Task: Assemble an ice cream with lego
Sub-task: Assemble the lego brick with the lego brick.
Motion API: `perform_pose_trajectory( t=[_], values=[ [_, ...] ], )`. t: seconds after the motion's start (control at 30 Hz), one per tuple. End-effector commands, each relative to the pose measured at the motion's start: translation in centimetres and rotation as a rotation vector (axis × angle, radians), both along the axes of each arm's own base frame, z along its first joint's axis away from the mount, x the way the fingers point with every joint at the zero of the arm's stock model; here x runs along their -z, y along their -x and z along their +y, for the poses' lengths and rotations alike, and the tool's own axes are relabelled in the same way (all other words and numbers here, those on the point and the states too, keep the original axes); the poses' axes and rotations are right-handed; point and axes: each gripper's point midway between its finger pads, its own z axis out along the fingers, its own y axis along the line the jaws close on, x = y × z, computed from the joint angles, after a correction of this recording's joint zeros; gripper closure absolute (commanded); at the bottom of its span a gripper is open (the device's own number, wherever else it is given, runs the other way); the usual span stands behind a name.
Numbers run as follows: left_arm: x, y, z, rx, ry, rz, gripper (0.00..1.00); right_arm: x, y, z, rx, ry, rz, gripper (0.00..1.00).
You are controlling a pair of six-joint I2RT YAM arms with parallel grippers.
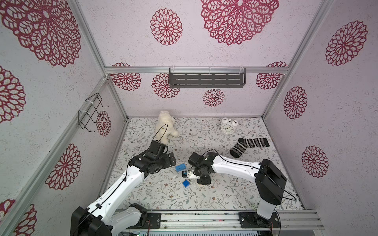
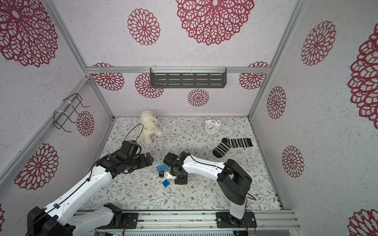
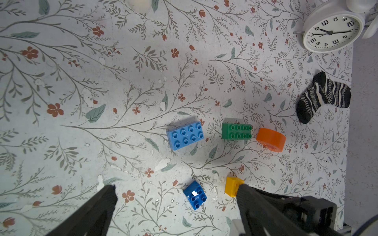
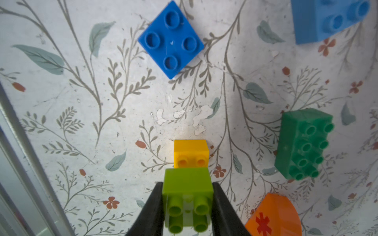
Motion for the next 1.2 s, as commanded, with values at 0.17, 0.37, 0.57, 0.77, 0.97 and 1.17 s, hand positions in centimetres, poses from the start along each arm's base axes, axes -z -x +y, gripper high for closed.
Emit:
perform_pose_trajectory(
  t=[0.17, 0.37, 0.57, 0.77, 0.97, 1.17],
  values=[
    [-0.3, -0.2, 0.6, -0.009, 0.003, -0.021, 0.03, -0.8, -0.3, 0.3, -0.032, -0.034, -0.037, 0.66],
    [0.0, -0.1, 0.7, -0.012, 0.001, -0.016, 0.03, -0.4, -0.3, 0.0, -0.054, -0.037, -0.047, 0.66],
    [0.1, -0.1, 0.7, -0.014, 0.001, -0.015, 0.03, -0.3, -0.8, -0.1, -0.058, -0.038, -0.065, 0.66],
    [-0.1, -0.1, 0.7, -0.015, -0.001, -0.016, 0.03, -0.5, -1.1, 0.0, -0.066, -0.038, -0.079, 0.66],
    [-0.1, -0.1, 0.7, -0.015, 0.001, -0.016, 0.03, -0.2, -1.0, -0.4, -0.066, -0.021, -0.073, 0.66],
    [0.0, 0.0, 0.8, -0.016, -0.003, -0.013, 0.03, -0.2, -0.8, -0.6, -0.055, -0.018, -0.061, 0.66]
  ],
)
